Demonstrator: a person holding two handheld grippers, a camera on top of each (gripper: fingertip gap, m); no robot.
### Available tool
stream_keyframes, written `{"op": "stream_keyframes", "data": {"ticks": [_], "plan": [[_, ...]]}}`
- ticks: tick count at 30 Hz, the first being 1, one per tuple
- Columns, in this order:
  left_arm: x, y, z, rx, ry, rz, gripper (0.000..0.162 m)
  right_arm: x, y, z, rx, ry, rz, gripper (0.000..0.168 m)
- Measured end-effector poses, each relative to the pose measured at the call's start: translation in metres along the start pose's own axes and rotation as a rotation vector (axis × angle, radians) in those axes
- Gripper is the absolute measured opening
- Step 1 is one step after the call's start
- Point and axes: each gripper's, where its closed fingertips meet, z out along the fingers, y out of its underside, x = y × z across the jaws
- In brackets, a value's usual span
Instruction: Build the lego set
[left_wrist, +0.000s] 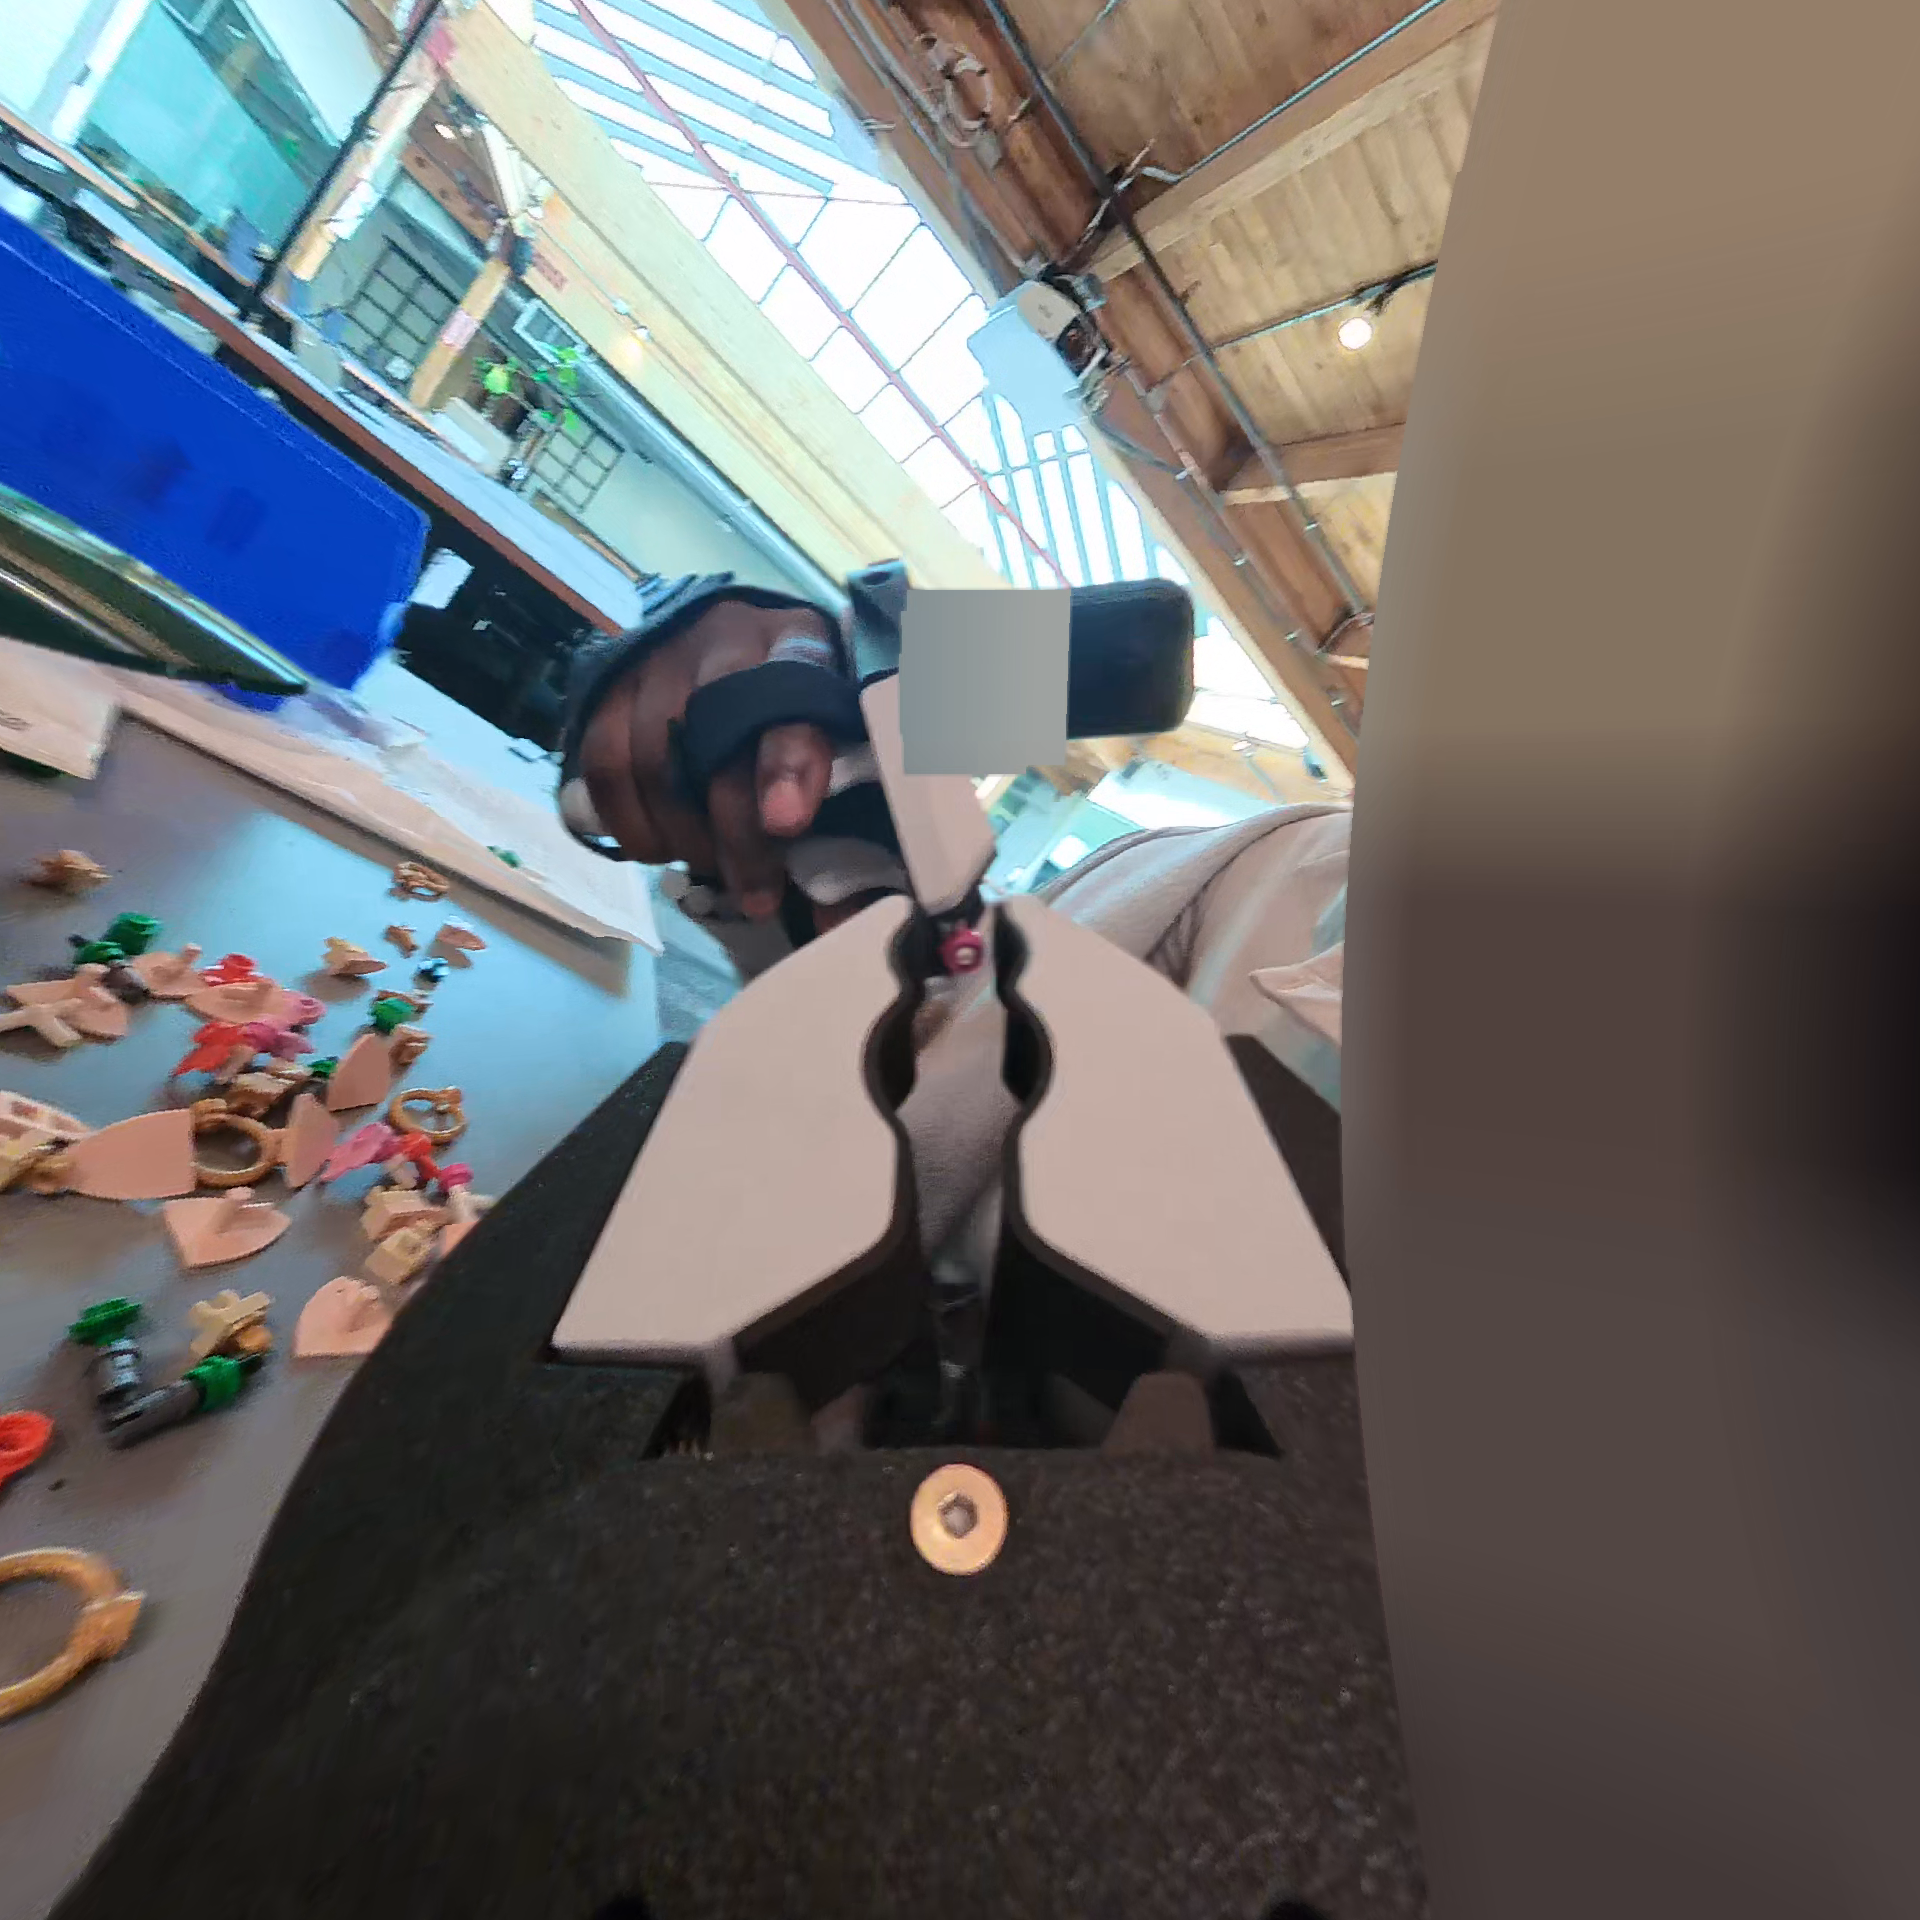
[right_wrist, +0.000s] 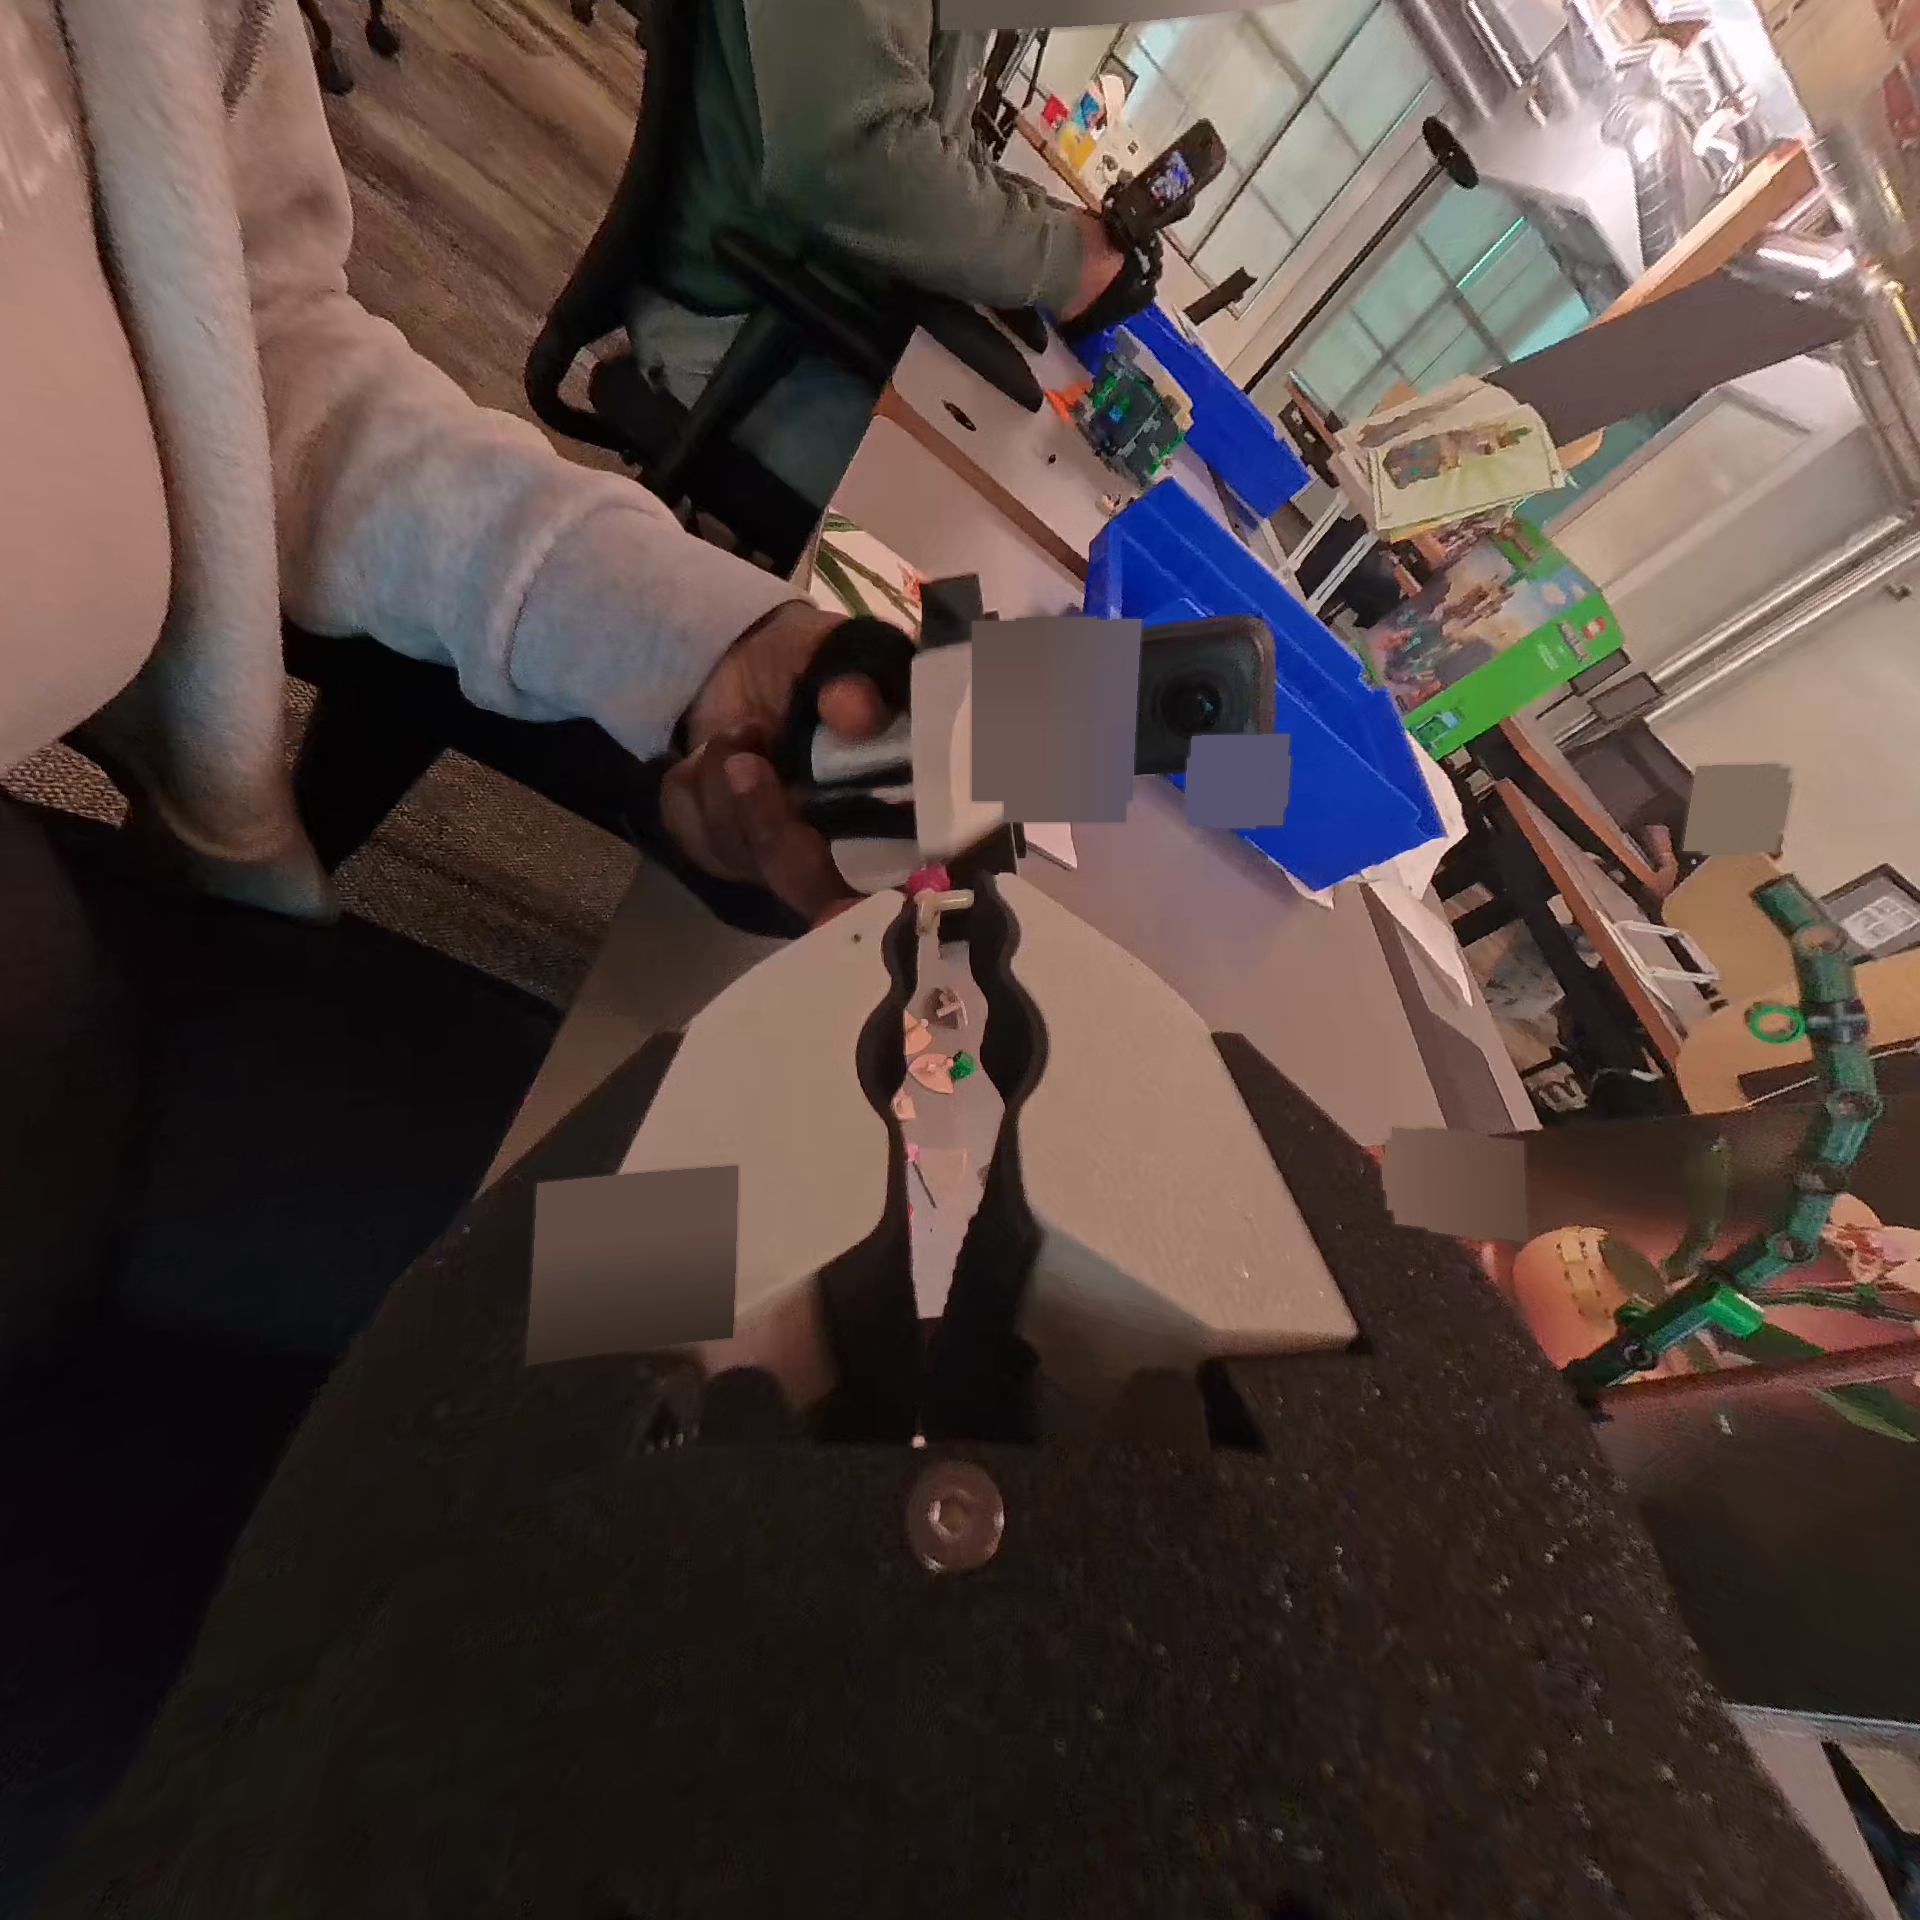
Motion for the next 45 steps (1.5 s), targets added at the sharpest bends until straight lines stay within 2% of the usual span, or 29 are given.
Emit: {"op": "stream_keyframes", "data": {"ticks": [1, 6, 19, 27, 37, 39, 41, 44, 45], "plan": [[0.0, 0.0, 0.0, 0.0, -0.009, 0.02, 0.007, 0.0, -0.002, -0.001, -0.004, 0.006, -0.006, 0.009], [0.0, 0.0, 0.003, -0.015, -0.054, 0.078, 0.005, 0.001, -0.002, -0.004, -0.063, 0.043, -0.071, 0.007], [-0.011, 0.011, 0.005, -0.073, -0.059, 0.006, 0.004, -0.008, 0.011, -0.01, -0.017, 0.018, 0.025, 0.003], [-0.013, 0.016, 0.002, -0.112, -0.077, 0.032, 0.004, -0.014, 0.013, -0.011, 0.033, -0.038, 0.122, 0.0], [-0.016, 0.013, -0.002, -0.114, -0.129, 0.082, 0.004, -0.01, 0.016, -0.013, 0.049, -0.011, 0.158, 0.0], [-0.013, -0.002, -0.02, -0.044, -0.151, 0.104, 0.004, 0.01, 0.014, -0.036, 0.124, 0.076, 0.222, 0.0], [-0.012, -0.012, -0.025, -0.017, -0.176, 0.142, 0.004, 0.018, 0.023, -0.052, 0.11, 0.124, 0.237, 0.0], [-0.012, 0.0, -0.011, -0.091, -0.154, 0.143, 0.004, 0.004, 0.016, -0.037, 0.112, 0.069, 0.215, 0.0], [-0.012, 0.004, -0.01, -0.101, -0.148, 0.137, 0.004, 0.001, 0.017, -0.031, 0.078, 0.059, 0.173, 0.005]]}}
